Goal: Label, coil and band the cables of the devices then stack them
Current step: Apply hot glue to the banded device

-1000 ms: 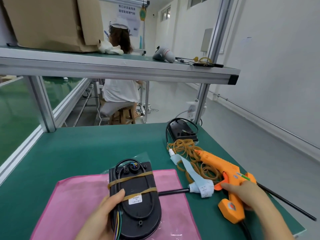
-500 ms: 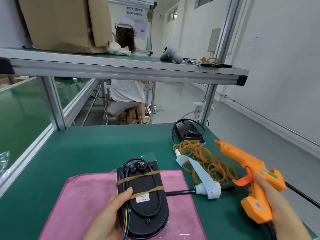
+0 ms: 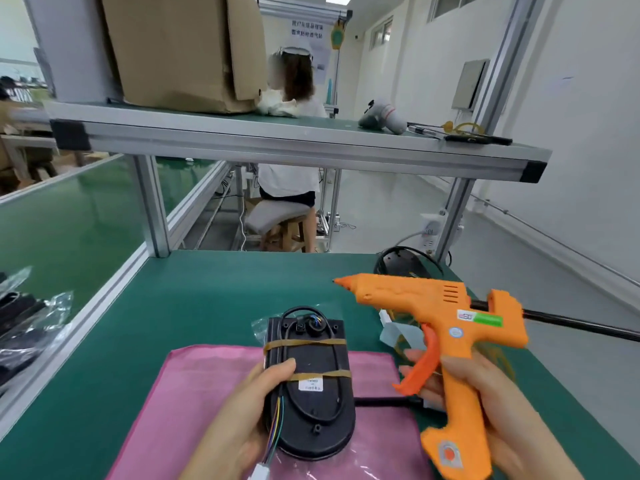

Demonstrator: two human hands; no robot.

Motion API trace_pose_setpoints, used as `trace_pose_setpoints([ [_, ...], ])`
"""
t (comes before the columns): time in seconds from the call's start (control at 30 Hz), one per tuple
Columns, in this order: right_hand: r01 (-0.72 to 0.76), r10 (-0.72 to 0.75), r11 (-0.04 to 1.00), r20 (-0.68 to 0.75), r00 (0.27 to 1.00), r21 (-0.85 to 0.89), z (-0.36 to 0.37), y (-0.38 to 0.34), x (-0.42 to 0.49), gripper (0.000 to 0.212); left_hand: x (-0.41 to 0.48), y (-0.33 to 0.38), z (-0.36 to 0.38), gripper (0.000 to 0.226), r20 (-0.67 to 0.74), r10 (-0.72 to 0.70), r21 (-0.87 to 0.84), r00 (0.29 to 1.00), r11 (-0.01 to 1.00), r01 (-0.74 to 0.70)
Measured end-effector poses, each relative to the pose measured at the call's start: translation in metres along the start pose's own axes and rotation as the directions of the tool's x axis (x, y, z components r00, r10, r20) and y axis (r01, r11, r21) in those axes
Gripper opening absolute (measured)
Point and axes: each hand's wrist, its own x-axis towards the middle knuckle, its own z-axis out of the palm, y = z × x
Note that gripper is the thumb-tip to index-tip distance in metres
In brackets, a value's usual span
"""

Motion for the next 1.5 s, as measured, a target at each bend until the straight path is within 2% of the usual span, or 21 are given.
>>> trace_pose_setpoints([
  [0.07,0.013,-0.012,1.000,0.056,0.998,-0.016,0.006,0.006,0.007,0.043,0.001,0.001,-0.001,0.043,-0.005,0.005,0.000,1.000,1.000,-0.005],
  [0.33,0.095,-0.087,0.990,0.080,0.993,-0.101,0.007,0.021,0.009,0.062,0.004,0.001,-0.008,0.044,-0.024,0.030,-0.003,0.999,1.000,-0.030],
  [0.73,0.101,-0.098,0.981,0.024,0.995,-0.167,0.017,0.023,-0.005,0.030,0.009,-0.001,-0.012,0.052,-0.060,0.012,-0.018,0.998,1.000,-0.013],
  [1.0,0.061,-0.062,0.977,0.002,0.998,-0.205,0.018,0.020,-0.011,0.033,0.010,-0.001,-0.012,0.055,-0.065,0.004,-0.028,0.998,1.000,-0.006],
  [1.23,0.051,-0.044,0.974,0.037,0.998,-0.221,0.021,0.020,-0.019,0.053,0.012,-0.002,-0.013,0.056,-0.067,-0.008,-0.056,0.998,0.998,0.004],
  [1.5,0.049,-0.039,0.974,0.049,0.998,-0.221,0.027,0.022,-0.019,0.055,0.012,-0.006,-0.013,0.055,-0.064,-0.017,-0.053,0.998,0.998,0.014],
])
